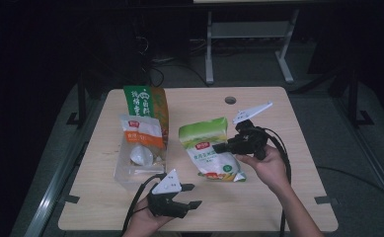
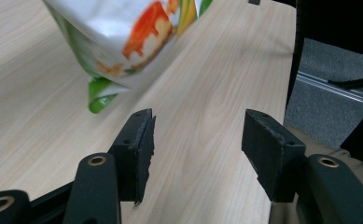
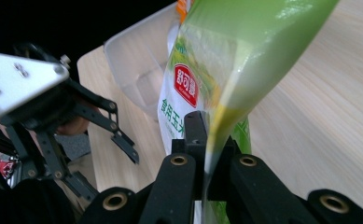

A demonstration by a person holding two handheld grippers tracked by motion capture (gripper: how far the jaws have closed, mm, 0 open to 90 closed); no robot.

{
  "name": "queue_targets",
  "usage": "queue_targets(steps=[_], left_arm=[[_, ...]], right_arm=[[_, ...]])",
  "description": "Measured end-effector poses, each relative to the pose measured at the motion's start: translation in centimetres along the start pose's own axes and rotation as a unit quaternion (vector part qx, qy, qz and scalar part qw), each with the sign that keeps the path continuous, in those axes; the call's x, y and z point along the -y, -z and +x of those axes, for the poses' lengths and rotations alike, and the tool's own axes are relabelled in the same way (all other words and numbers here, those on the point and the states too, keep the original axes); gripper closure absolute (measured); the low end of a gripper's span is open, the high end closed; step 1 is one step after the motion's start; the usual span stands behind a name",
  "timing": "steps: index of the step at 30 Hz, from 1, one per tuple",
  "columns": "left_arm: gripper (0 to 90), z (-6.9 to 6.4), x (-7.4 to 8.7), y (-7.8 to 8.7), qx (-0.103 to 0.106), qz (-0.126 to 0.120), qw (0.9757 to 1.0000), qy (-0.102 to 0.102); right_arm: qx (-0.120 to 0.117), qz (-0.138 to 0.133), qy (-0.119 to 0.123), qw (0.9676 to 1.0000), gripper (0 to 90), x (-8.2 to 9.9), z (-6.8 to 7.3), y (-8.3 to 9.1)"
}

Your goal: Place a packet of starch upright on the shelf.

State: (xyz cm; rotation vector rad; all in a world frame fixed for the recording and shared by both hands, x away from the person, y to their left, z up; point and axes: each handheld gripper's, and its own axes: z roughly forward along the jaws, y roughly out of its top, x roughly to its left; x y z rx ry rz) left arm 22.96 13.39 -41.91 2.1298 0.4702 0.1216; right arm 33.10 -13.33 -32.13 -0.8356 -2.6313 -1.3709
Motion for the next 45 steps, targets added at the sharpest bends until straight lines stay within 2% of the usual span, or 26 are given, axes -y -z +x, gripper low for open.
queue_targets(steps=[10, 13, 18, 20, 28, 32, 45], left_arm=[[42.4, -0.1, 0.5, 0.0, 0.01, 0.001, 0.9999, 0.005], [42.0, -0.1, 0.6, -0.1, 0.011, 0.005, 0.9999, -0.005], [41.6, -0.6, 0.9, -0.2, 0.018, 0.001, 0.9998, 0.002], [41.6, -0.7, 0.9, -0.1, 0.018, 0.005, 0.9998, -0.005], [41.7, -0.6, 1.2, 0.1, 0.02, 0.004, 0.9997, -0.013], [41.6, -0.7, 1.4, 0.0, 0.024, 0.005, 0.9995, -0.017], [39.1, -0.6, 1.3, 0.6, 0.022, 0.006, 0.9996, -0.02]], right_arm=[[-0.019, -0.006, 0.02, 0.9996, 89.9, -2.8, 1.3, -0.7], [-0.023, -0.006, 0.028, 0.9993, 89.9, -3.6, 1.7, -0.9], [-0.027, -0.01, 0.041, 0.9987, 90.0, -5.0, 2.5, -1.3], [-0.028, -0.009, 0.044, 0.9986, 89.9, -5.6, 2.9, -1.5], [-0.043, -0.008, 0.062, 0.9971, 89.9, -7.9, 4.1, -3.5], [-0.05, -0.011, 0.058, 0.997, 90.0, -8.5, 4.4, -4.3], [-0.06, -0.005, 0.069, 0.9958, 90.0, -10.1, 5.0, -7.1]])
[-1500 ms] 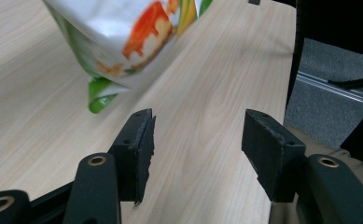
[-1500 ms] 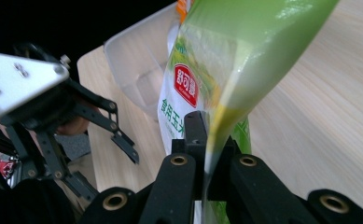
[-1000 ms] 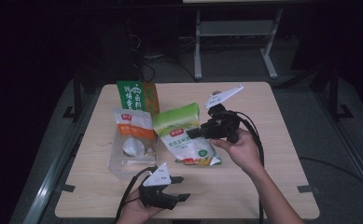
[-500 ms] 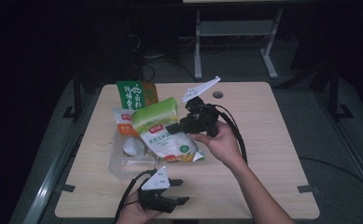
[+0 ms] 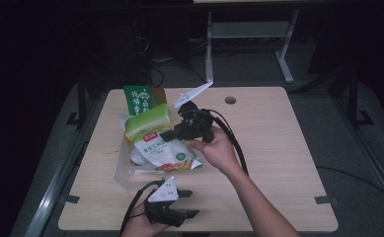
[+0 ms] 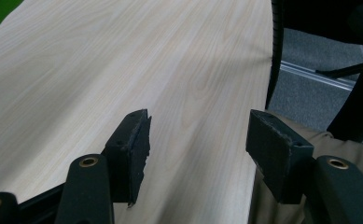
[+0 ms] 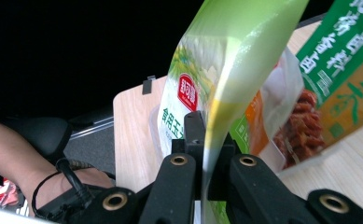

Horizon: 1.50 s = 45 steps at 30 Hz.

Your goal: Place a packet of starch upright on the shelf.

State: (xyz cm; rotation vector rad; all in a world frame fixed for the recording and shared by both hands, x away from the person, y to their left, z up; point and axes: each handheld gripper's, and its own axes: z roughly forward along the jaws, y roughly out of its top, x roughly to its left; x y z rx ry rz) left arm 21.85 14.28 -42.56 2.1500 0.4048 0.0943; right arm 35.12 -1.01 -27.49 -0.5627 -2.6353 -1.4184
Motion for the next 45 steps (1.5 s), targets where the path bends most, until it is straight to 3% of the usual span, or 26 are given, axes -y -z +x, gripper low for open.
queue_targets(steps=[24, 32, 40, 45], left_arm=[[36.7, -0.3, 0.8, 1.0, -0.009, -0.004, 0.9999, 0.005], [35.9, -0.2, 1.1, 1.0, -0.012, -0.004, 0.9999, 0.0], [35.3, -0.3, 1.6, 1.0, -0.012, -0.002, 0.9999, 0.01], [35.3, -0.2, 1.7, 1.1, -0.011, -0.005, 0.9999, 0.01]], right_arm=[[-0.023, 0.014, 0.021, 0.9994, 89.9, -3.0, 1.0, -5.1], [-0.039, 0.02, 0.018, 0.9989, 90.0, -3.4, 1.3, -7.5], [-0.058, 0.036, 0.024, 0.9974, 89.9, -3.9, 1.8, -10.6], [-0.068, 0.041, 0.022, 0.9966, 89.8, -3.3, 1.7, -12.6]])
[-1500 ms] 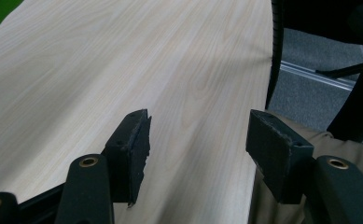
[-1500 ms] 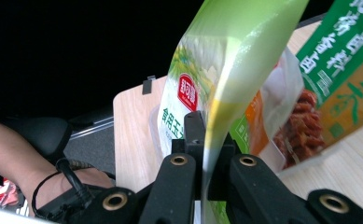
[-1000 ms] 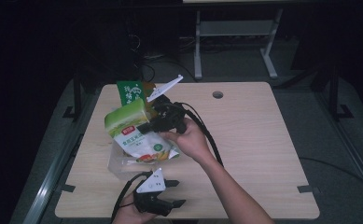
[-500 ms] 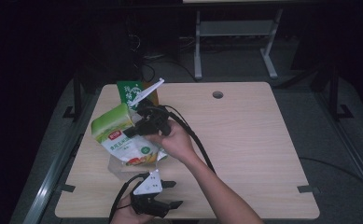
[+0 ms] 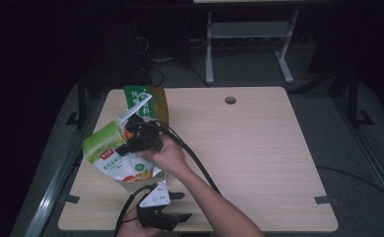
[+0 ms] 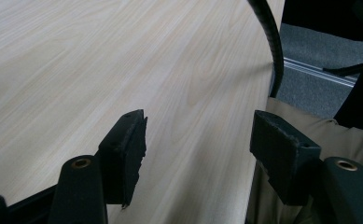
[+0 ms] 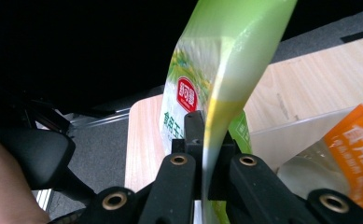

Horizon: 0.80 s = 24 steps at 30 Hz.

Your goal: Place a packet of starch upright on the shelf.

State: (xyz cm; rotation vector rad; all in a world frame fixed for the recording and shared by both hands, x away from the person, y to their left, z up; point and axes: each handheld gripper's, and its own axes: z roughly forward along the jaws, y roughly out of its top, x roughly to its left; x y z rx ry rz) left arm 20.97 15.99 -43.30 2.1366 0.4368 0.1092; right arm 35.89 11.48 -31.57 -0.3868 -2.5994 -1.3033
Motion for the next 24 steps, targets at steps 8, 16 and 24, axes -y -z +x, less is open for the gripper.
queue_targets(steps=[8, 16, 24], left_arm=[[35.0, 0.0, 0.0, -0.1, 0.001, 0.005, 1.0, -0.005], [34.8, 0.0, 0.0, -0.4, 0.001, 0.006, 1.0, -0.003], [34.8, 0.1, 0.1, -0.1, -0.003, 0.005, 1.0, -0.004]], right_arm=[[0.016, 0.023, -0.005, 0.9996, 88.6, 2.0, -1.2, -1.1], [0.035, 0.044, 0.015, 0.9983, 82.8, 2.6, -1.0, -0.5], [0.039, 0.064, 0.023, 0.9969, 87.1, 3.7, -1.1, -0.4]])
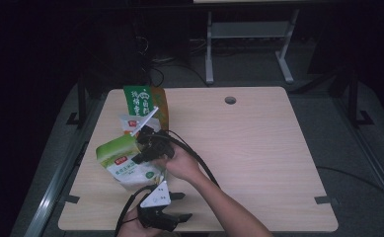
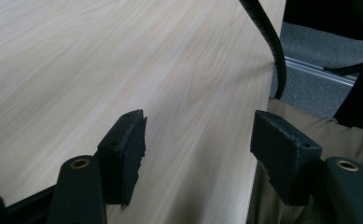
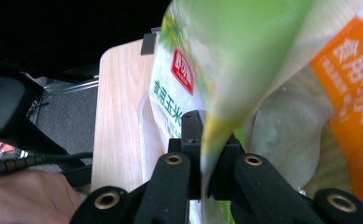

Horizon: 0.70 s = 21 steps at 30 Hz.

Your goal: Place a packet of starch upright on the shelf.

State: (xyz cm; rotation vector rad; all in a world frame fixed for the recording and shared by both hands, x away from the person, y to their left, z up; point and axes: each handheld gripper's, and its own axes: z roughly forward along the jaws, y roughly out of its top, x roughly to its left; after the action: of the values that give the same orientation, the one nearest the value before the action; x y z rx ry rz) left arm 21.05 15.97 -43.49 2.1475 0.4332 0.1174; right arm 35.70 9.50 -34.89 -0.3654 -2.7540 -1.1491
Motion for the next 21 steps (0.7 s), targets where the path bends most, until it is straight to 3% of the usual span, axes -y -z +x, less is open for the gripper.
queue_targets(steps=[9, 15, 19, 21], left_arm=[[34.9, 0.0, 0.0, -0.2, 0.0, 0.001, 1.0, 0.008], [34.8, 0.2, 0.0, -0.2, -0.005, 0.002, 0.9999, 0.013], [34.4, 0.4, -0.1, -0.3, -0.007, 0.005, 0.9999, 0.01], [33.9, 0.4, -0.2, -0.4, -0.008, 0.004, 0.9999, 0.011]], right_arm=[[-0.011, -0.004, -0.029, 0.9995, 89.1, 2.9, -1.1, 0.3], [-0.015, -0.006, -0.035, 0.9993, 84.2, 3.0, -1.1, 0.5], [-0.03, -0.027, -0.034, 0.9986, 76.4, 3.1, -1.5, 1.3], [-0.024, -0.031, -0.03, 0.9988, 77.0, 3.1, -1.6, 1.7]])
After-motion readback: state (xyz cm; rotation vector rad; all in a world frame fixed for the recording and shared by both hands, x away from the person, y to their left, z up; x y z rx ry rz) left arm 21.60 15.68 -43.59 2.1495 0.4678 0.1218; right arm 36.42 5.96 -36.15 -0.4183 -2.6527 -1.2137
